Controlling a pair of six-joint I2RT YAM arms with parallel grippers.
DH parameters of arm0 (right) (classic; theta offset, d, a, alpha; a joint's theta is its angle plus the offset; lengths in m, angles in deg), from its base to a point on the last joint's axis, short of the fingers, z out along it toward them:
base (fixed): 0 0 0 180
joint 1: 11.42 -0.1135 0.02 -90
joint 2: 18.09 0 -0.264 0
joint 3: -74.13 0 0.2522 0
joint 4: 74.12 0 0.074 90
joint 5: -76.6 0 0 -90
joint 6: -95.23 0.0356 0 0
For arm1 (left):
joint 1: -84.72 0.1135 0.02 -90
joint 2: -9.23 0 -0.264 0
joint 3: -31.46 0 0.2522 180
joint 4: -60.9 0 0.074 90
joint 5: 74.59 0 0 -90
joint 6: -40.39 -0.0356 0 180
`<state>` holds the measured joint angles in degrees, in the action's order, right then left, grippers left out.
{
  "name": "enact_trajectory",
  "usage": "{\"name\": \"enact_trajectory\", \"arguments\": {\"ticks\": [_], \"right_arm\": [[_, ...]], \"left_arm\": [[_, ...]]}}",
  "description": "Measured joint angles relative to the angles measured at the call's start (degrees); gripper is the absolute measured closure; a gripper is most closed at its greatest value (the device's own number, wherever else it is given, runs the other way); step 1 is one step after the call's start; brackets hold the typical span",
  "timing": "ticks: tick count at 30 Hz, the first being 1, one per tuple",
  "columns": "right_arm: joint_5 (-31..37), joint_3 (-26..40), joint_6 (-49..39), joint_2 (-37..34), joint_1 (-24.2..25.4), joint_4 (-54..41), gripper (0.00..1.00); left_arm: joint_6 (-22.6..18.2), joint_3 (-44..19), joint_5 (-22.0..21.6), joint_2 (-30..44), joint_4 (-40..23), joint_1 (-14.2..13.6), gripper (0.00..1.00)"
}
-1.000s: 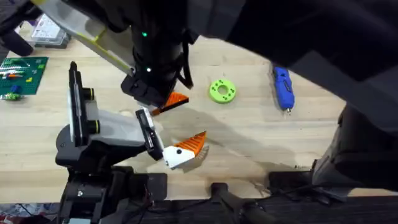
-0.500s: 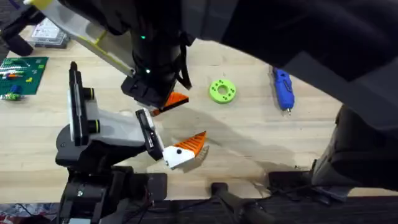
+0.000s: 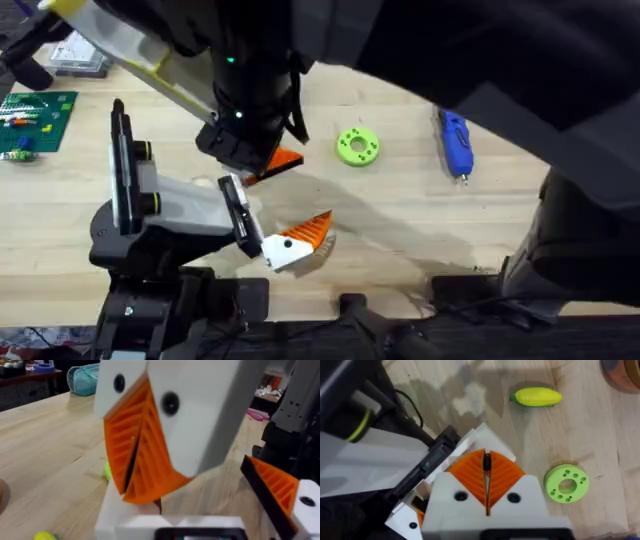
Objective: Pick up the gripper from the table and insert it into the empty holder that is missing its gripper. Then pick up a screw, insert it into the mounting hole, and use the screwdriver to tighten it. Finally, clean up the table by picking up the vegetable and placing it into the bucket.
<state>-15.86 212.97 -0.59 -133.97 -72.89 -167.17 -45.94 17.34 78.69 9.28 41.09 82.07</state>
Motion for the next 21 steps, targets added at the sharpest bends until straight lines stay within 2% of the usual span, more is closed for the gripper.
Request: {"name": "enact_trajectory", "arguments": {"ticks": [21], "right_arm": [[0.00, 0.56, 0.00, 0.00, 0.07, -0.17, 0.992]], "left_arm": [[-0.16, 0.00, 0.00, 0.00, 0.00, 0.00, 0.015]]}}
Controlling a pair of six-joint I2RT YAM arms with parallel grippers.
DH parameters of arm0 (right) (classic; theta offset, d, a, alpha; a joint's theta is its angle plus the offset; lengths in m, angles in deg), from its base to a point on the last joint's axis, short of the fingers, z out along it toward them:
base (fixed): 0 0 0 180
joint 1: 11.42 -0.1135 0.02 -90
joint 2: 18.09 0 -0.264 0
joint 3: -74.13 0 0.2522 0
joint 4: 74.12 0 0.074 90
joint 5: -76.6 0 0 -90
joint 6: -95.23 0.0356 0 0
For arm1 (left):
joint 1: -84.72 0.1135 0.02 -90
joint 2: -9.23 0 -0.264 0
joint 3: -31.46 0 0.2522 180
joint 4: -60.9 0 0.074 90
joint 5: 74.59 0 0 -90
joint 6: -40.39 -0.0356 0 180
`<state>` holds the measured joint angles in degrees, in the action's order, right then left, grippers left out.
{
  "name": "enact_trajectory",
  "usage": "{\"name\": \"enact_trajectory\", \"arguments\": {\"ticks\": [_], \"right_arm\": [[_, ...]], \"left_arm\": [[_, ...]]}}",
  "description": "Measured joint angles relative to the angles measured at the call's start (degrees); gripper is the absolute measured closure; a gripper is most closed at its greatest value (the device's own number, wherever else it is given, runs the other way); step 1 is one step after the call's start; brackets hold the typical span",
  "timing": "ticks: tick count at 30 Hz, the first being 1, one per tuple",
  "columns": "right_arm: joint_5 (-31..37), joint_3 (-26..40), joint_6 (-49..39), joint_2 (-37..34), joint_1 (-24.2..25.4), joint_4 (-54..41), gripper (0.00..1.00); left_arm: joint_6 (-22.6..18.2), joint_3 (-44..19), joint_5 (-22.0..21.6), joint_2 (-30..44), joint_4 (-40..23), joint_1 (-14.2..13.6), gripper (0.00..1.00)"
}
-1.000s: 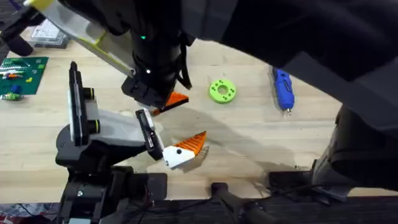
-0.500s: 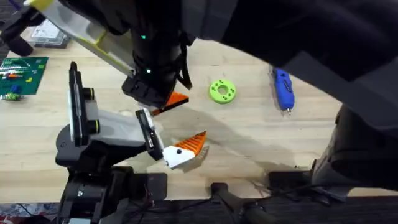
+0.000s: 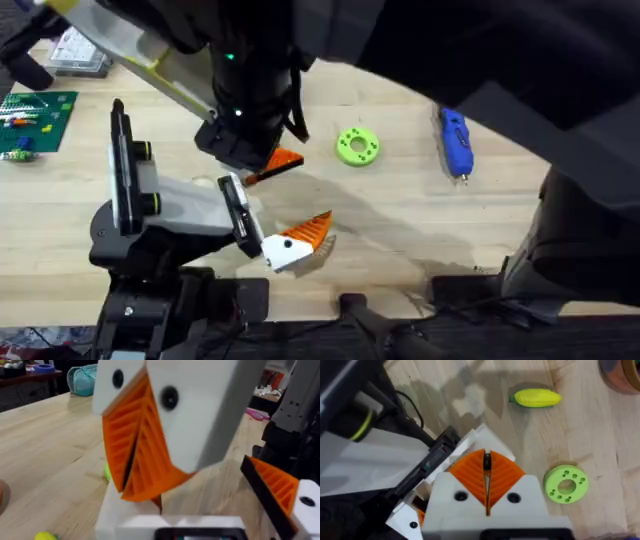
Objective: Pick up the gripper from the table and insert it into the empty holder that is missing its gripper. Then pick up a screw, insert it into the mounting hole, and use the screwdriver to tighten it. Finally, clean up the table by picking up the vegetable and placing it into the bucket.
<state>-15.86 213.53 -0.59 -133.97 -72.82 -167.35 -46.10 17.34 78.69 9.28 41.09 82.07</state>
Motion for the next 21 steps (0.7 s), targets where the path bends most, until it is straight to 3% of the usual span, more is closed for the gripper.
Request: {"name": "enact_trajectory", "arguments": {"ticks": [21], "right_arm": [[0.00, 0.00, -0.46, -0.02, 0.00, -0.47, 0.992]], "left_arm": [[0.00, 0.00, 0.00, -0.01, 0.00, 0.00, 0.015]]}}
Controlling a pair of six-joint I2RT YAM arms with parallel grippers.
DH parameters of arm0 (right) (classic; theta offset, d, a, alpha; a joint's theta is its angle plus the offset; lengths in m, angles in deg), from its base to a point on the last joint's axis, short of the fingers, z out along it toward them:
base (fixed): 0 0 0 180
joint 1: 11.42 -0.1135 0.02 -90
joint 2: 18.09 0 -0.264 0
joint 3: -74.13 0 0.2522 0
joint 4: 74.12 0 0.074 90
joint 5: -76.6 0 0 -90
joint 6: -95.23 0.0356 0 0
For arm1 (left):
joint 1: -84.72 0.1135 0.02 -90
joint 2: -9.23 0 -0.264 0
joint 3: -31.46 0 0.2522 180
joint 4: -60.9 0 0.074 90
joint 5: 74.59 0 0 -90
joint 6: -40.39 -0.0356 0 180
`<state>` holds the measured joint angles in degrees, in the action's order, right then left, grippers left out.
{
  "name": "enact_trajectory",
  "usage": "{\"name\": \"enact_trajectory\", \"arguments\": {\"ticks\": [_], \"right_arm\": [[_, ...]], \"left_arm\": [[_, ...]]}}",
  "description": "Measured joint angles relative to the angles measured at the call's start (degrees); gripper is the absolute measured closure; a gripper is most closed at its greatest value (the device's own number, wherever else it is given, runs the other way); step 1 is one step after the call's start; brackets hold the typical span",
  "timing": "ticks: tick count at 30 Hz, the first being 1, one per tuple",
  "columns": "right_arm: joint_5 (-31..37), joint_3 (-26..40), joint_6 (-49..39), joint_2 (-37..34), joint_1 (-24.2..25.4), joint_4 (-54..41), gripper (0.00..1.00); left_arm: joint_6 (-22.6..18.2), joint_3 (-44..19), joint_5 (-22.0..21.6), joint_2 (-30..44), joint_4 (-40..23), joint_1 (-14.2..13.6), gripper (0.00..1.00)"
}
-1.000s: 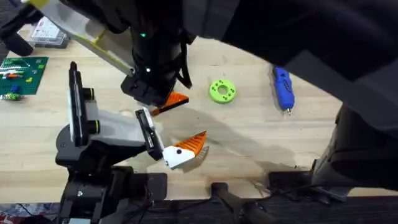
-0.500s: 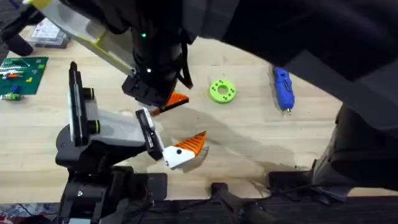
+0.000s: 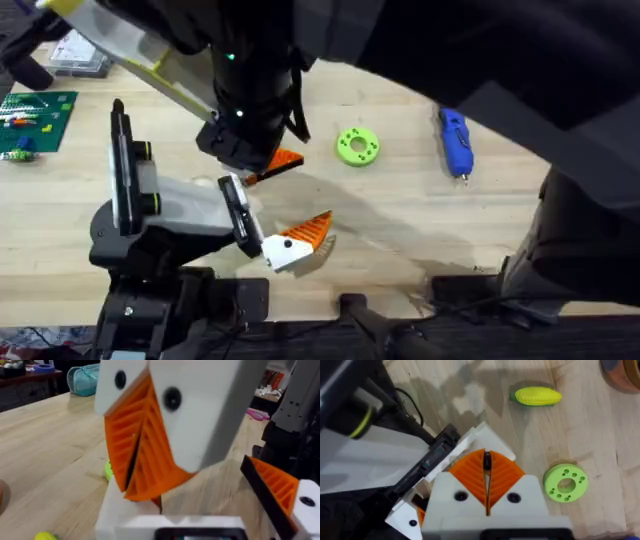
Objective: Pick up the gripper from the table and insert it into the empty holder that is missing its gripper. Then pick up a screw, insert it into the mounting hole, and use the screwdriver to tighten it. Finally, clean up the table by picking up the vegetable and placing it into the bucket.
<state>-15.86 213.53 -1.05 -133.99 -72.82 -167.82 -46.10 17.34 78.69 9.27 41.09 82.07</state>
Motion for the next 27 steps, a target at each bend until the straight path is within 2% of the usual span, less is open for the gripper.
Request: {"name": "enact_trajectory", "arguments": {"ticks": [27], "right_arm": [[-0.52, -0.13, -0.17, -0.13, -0.02, 0.61, 0.992]], "left_arm": [[0.01, 0.00, -0.02, -0.01, 0.00, 0.00, 0.015]]}}
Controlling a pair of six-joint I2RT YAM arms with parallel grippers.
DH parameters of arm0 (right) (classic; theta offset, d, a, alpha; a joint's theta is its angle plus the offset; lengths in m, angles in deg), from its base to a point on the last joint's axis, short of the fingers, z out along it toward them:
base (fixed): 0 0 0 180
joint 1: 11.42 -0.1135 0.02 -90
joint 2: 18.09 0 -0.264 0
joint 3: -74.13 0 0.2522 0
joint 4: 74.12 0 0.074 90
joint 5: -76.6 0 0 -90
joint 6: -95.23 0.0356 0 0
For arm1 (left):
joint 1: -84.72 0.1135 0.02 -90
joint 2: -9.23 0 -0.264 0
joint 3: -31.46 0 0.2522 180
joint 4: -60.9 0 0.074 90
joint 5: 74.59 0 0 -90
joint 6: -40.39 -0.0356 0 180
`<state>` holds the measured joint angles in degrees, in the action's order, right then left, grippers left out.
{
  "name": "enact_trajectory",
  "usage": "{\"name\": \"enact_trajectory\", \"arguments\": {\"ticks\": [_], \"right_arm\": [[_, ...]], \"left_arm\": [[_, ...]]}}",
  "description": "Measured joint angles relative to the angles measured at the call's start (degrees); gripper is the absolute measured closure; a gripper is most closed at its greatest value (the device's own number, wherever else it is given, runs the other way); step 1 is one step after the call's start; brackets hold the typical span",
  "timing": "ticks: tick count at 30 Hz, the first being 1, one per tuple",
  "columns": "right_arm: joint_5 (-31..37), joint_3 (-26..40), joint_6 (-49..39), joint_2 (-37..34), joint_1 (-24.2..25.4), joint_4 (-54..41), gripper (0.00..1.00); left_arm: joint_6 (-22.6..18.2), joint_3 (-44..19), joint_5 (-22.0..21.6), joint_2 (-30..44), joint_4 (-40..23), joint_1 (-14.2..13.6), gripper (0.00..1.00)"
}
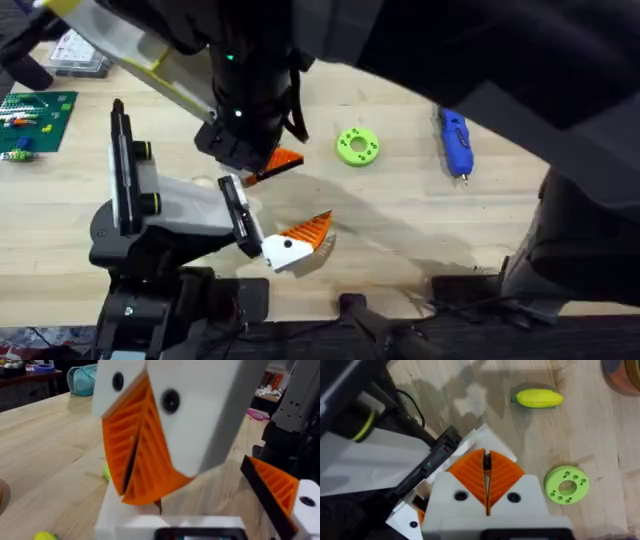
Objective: Pick up the gripper from the table and insert it into the empty holder that is missing its gripper. Then pick up a screw, insert it into the mounting hole, and use the screwdriver to tighten it. Finally, clean up the table by picking up the vegetable and placing it into the bucket.
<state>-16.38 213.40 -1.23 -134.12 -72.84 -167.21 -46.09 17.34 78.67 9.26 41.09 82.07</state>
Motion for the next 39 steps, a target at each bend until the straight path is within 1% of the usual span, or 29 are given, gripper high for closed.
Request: {"name": "enact_trajectory", "arguments": {"ticks": [4, 8, 22, 36, 37, 38, 39], "right_arm": [[-0.33, 0.00, 0.00, -0.83, 0.11, -0.06, 0.992], [-0.38, 0.00, -0.04, -1.35, 0.17, -0.09, 0.992], [-0.53, 0.00, -0.30, -1.35, 0.21, -0.30, 0.992], [-0.57, 0.00, -2.61, -1.35, 0.21, -0.37, 0.994], [-0.55, 0.00, -2.73, -1.35, 0.22, -0.39, 0.964], [-0.51, 0.00, -2.69, -1.35, 0.24, -0.43, 0.861], [-0.11, 0.00, -2.95, -1.35, 0.30, -0.58, 0.711]], "left_arm": [[0.04, 0.00, 0.02, 0.00, 0.01, 0.00, 0.014], [0.93, 0.00, 0.22, 0.28, -0.13, 0.00, 0.014], [1.08, 0.00, 0.39, 0.28, -0.13, 0.00, 0.015], [1.08, 0.00, 0.39, 0.28, -0.13, 0.00, 0.015], [1.09, 0.00, 0.40, 0.28, -0.13, 0.00, 0.015], [1.17, 0.00, 0.41, 0.28, -0.15, 0.00, 0.015], [1.31, 0.00, 0.39, 0.30, -0.13, 0.01, 0.014]]}}
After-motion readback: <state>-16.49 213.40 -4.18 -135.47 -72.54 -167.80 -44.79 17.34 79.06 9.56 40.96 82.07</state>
